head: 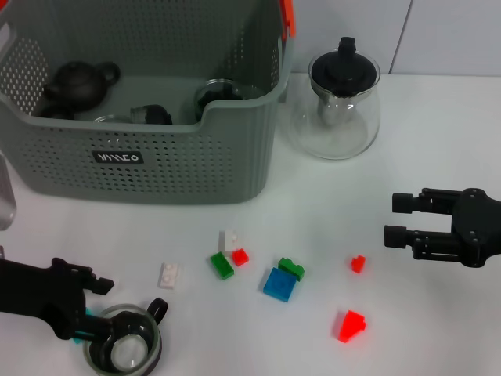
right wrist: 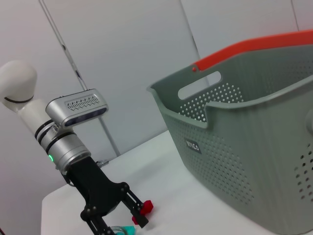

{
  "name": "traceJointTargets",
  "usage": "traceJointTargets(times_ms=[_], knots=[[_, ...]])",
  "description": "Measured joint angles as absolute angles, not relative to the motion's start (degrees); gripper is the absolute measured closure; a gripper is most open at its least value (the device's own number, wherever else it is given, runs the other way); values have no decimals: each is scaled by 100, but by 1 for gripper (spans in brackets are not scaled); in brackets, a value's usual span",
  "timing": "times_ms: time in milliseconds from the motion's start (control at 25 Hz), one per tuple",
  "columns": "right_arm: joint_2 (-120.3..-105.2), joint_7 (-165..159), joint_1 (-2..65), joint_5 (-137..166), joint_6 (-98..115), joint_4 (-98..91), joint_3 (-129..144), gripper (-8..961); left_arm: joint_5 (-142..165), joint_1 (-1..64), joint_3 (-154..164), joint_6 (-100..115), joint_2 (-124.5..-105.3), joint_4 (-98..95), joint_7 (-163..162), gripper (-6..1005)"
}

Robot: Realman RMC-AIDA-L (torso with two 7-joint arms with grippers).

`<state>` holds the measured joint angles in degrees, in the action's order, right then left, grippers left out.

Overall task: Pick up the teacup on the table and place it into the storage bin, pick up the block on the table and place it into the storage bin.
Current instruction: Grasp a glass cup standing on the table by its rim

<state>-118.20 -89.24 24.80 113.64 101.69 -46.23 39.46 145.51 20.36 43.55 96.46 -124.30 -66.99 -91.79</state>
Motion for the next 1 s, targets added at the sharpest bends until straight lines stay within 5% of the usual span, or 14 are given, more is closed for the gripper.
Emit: traceJointTargets(times_ms=[640,1000], knots=[[-11822,-8920,2460,11363,10169,-4614,3946,221,14772,2082,4959,9653,-12419,-7184,-10157,442],[-11819,-8921,2458,11357,10169,-4614,3946,222,15139,2345,4952,9930,-12416,-7262,-10617,716]])
